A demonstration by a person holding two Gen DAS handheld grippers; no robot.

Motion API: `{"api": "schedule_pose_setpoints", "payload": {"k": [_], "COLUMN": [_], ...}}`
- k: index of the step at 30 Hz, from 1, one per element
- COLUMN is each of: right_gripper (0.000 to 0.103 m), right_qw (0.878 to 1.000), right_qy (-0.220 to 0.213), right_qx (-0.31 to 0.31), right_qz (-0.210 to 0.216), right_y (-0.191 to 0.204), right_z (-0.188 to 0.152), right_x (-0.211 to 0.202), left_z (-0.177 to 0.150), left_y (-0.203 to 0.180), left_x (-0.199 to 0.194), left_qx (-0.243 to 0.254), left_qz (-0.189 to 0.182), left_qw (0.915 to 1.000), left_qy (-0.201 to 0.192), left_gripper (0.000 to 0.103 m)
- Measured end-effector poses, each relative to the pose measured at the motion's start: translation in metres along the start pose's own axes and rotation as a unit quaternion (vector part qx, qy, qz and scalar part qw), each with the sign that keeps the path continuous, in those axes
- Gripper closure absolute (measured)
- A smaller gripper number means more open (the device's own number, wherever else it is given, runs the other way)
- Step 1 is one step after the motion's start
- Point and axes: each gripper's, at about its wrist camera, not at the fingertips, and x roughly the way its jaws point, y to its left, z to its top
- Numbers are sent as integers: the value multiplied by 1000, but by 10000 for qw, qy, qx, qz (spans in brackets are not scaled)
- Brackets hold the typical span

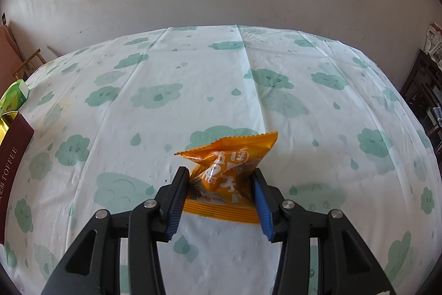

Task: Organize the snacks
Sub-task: 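Lift the open left tool away from the tin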

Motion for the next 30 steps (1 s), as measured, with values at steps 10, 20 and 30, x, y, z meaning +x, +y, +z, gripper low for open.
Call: {"api": "schedule_pose_setpoints", "payload": {"k": [10,20,30], "right_gripper": [57,58,59], "right_qw": [10000,9999,9996], "right_qy": [-5,-22,-2], "right_qx": [-14,-64,-21], "right_qz": [-8,-109,-299], "right_y": [0,-2,6], "right_z": [0,0,2], "right_x": [0,0,-5], "left_z": [-5,-10,-19], "left_y": [8,9,10], "left_x": [-7,-6,-5], "left_qx": [-70,-109,-154], "left_qz": [84,80,57], "left_qw": [9999,9999,9998], "left_qy": [-65,-25,91], "left_gripper": [34,29,29]}}
